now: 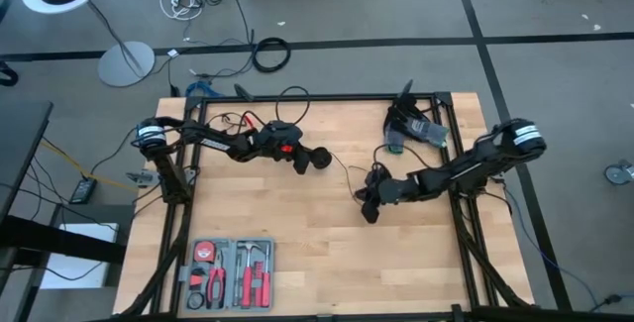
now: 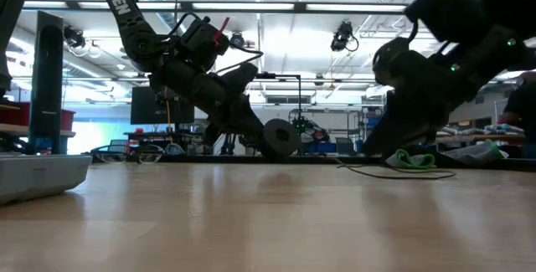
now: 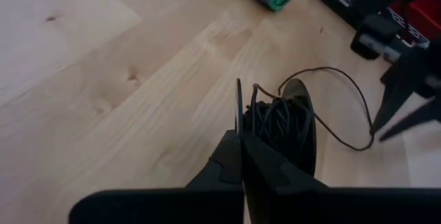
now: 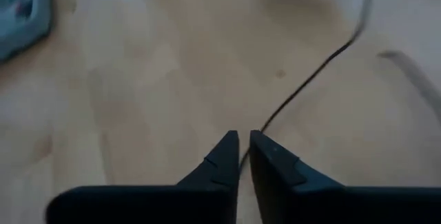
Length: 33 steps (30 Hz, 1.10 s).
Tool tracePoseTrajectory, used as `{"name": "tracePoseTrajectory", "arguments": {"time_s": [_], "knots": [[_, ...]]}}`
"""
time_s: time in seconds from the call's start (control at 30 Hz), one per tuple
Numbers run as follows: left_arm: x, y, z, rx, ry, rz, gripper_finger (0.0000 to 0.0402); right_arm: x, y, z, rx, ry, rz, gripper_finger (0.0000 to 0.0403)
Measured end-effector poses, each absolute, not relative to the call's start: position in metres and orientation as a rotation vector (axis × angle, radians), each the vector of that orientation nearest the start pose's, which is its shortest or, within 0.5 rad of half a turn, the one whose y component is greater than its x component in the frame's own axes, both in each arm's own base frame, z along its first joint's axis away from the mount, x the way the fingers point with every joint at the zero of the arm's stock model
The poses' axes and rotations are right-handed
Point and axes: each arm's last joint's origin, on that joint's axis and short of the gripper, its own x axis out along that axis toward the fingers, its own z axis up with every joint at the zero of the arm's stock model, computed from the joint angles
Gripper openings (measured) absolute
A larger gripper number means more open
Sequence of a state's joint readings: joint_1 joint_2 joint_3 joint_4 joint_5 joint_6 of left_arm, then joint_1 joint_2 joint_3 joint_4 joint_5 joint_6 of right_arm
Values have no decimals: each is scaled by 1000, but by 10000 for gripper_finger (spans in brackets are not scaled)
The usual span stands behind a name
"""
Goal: Coil cords
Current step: Coil the black wire onto the black spool
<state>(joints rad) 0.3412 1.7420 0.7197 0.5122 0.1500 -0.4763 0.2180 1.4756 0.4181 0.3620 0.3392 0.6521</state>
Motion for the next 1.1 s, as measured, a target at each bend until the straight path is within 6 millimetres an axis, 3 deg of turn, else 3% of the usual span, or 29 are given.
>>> {"name": "tracePoseTrajectory", "arguments": {"time_s": [0.33, 0.53, 0.9, 1.1], "knots": [[310, 106, 138, -591, 447, 304, 0, 250, 47, 105, 424, 690, -314, 142], [310, 106, 138, -592, 452, 305, 0, 250, 48, 102, 351, 712, -302, 168], [311, 106, 139, -589, 440, 302, 0, 245, 44, 97, 177, 770, -379, 137], [313, 107, 144, -577, 385, 290, 0, 246, 40, 97, 132, 788, -381, 61]]}}
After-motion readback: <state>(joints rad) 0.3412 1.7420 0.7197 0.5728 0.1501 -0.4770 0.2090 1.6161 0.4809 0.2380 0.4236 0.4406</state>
